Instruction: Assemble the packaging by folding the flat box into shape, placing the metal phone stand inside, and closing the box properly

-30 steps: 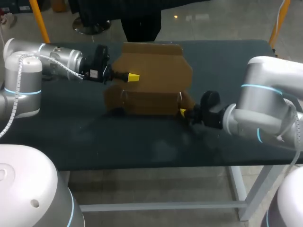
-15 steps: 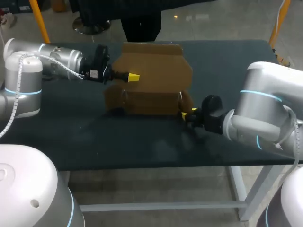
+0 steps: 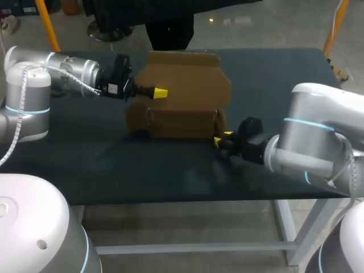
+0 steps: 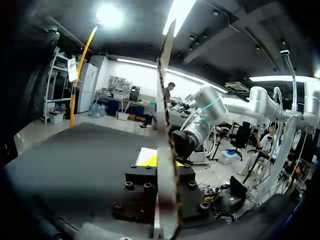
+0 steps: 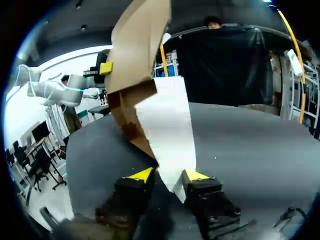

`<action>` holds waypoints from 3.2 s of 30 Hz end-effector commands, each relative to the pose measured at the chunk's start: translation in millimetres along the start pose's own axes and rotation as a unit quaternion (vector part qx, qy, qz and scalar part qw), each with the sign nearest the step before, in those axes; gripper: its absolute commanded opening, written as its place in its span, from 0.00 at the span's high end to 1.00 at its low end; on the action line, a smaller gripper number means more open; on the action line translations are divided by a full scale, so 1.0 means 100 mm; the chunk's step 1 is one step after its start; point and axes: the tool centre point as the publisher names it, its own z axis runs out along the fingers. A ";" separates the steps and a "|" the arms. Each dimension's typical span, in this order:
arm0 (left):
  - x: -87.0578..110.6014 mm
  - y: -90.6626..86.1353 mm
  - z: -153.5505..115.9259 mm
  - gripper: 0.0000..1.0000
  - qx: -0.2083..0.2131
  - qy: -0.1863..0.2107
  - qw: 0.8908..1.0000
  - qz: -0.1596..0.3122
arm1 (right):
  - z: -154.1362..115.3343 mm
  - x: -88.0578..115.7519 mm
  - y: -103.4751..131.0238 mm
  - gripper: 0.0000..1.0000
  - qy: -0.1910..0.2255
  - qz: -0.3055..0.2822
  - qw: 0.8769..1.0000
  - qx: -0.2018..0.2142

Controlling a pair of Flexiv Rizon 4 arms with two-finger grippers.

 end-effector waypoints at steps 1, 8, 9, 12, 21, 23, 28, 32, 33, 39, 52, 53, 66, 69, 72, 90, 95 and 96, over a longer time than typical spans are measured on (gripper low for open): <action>-0.01 0.02 0.01 1.00 0.000 0.002 1.000 0.000 | -0.10 0.03 -0.01 0.57 -0.009 0.000 1.000 -0.006; -0.01 0.02 0.01 1.00 0.000 0.002 1.000 0.000 | -0.30 -0.04 -0.04 0.55 -0.020 -0.004 1.000 -0.010; -0.01 0.02 0.01 1.00 0.000 0.002 1.000 0.000 | -0.32 -0.05 -0.04 0.55 -0.021 -0.005 1.000 -0.010; -0.01 0.02 0.01 1.00 0.000 0.002 1.000 0.000 | -0.37 -0.09 -0.06 0.52 -0.022 -0.007 1.000 -0.007; -0.03 0.02 0.02 1.00 -0.002 0.001 1.000 -0.003 | -0.43 -0.14 -0.05 0.51 -0.024 -0.015 1.000 -0.013; -0.06 0.02 0.02 1.00 -0.003 0.000 1.000 -0.005 | -0.43 -0.14 -0.05 0.51 -0.024 -0.016 0.999 -0.013; -0.12 0.04 0.02 1.00 -0.004 -0.003 1.000 -0.012 | -0.41 -0.16 -0.06 0.51 -0.023 -0.018 0.999 -0.013; -0.15 0.06 0.02 1.00 -0.003 -0.004 1.000 -0.017 | -0.40 -0.17 -0.06 0.51 -0.020 -0.018 1.000 -0.012; -0.15 0.06 0.02 1.00 -0.003 -0.004 1.000 -0.017 | -0.39 -0.17 -0.05 0.51 -0.020 -0.019 1.000 -0.012; -0.17 0.10 0.00 1.00 0.002 -0.005 1.000 -0.020 | -0.37 -0.16 -0.04 0.51 -0.015 -0.021 1.000 -0.012; -0.18 0.12 -0.01 1.00 0.008 -0.005 1.000 -0.022 | -0.28 -0.15 -0.04 0.51 -0.006 -0.020 1.000 -0.011; -0.18 0.12 -0.01 1.00 0.008 -0.005 1.000 -0.022 | -0.26 -0.15 -0.04 0.50 -0.006 -0.020 1.000 -0.011; -0.18 0.12 -0.01 1.00 0.008 -0.005 1.000 -0.022 | -0.08 -0.23 0.09 0.50 -0.003 -0.036 0.999 -0.021; -0.18 0.12 -0.01 1.00 0.008 -0.005 1.000 -0.022 | 0.00 -0.18 0.11 0.50 0.008 -0.040 0.999 -0.021; -0.18 0.12 -0.01 1.00 0.008 -0.005 1.000 -0.022 | 0.07 -0.12 0.11 0.51 0.015 -0.041 0.999 -0.020; -0.18 0.12 -0.01 1.00 0.008 -0.005 1.000 -0.022 | 0.28 0.19 0.21 0.51 0.037 -0.044 0.998 -0.028; -0.18 0.12 -0.01 1.00 0.008 -0.005 1.000 -0.022 | 0.34 0.27 0.24 0.51 0.042 -0.042 0.998 -0.031; -0.18 0.12 -0.01 1.00 0.008 -0.005 1.000 -0.022 | 0.35 0.28 0.24 0.51 0.043 -0.042 0.998 -0.032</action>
